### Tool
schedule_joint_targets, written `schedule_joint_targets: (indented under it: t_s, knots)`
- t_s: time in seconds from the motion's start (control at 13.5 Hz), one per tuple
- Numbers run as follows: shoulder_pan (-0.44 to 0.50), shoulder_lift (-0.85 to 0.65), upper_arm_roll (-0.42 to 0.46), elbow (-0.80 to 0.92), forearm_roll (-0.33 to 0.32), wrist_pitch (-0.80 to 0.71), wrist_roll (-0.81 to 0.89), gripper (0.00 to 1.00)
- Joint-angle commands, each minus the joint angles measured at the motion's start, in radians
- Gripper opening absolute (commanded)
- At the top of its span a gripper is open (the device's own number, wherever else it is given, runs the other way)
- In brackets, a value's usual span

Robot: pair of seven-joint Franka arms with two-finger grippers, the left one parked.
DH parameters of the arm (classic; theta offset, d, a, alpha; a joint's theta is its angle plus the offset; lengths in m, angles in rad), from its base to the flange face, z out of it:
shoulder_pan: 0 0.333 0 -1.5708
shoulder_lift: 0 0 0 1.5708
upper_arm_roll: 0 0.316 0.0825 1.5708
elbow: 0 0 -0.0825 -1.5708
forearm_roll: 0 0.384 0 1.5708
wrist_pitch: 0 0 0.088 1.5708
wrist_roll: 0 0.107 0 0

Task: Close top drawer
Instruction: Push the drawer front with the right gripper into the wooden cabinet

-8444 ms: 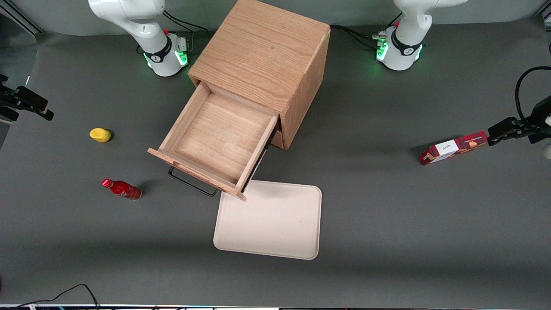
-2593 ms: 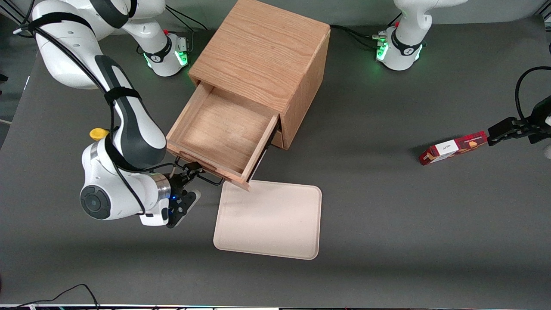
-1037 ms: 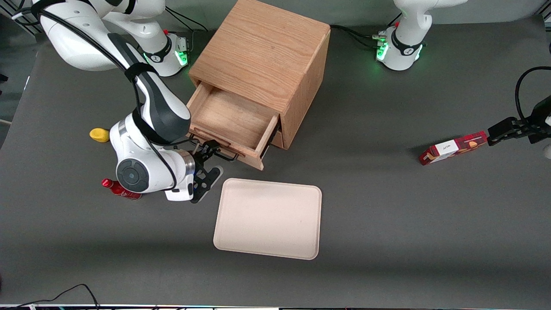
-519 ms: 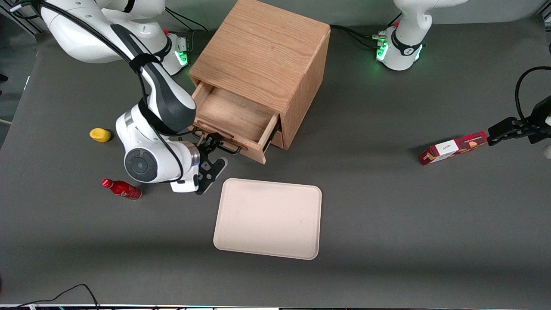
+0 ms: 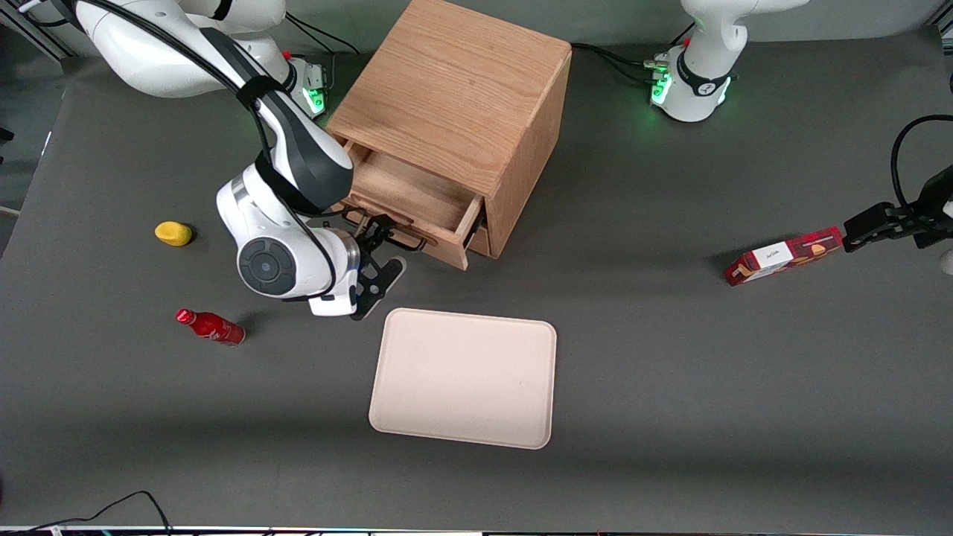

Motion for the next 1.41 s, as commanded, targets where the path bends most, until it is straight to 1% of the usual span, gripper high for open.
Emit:
schedule_joint_targets:
  t_s: [0.0, 0.74, 1.33]
  knots:
    - [-0.007, -0.031, 0.028, -0.054, -0.013, 0.018, 0.055, 1.0]
    - [-0.01, -0.045, 0.097, -0.088, -0.013, 0.018, 0.122, 1.0]
    - [-0.01, -0.043, 0.128, -0.1, -0.013, 0.019, 0.172, 1.0]
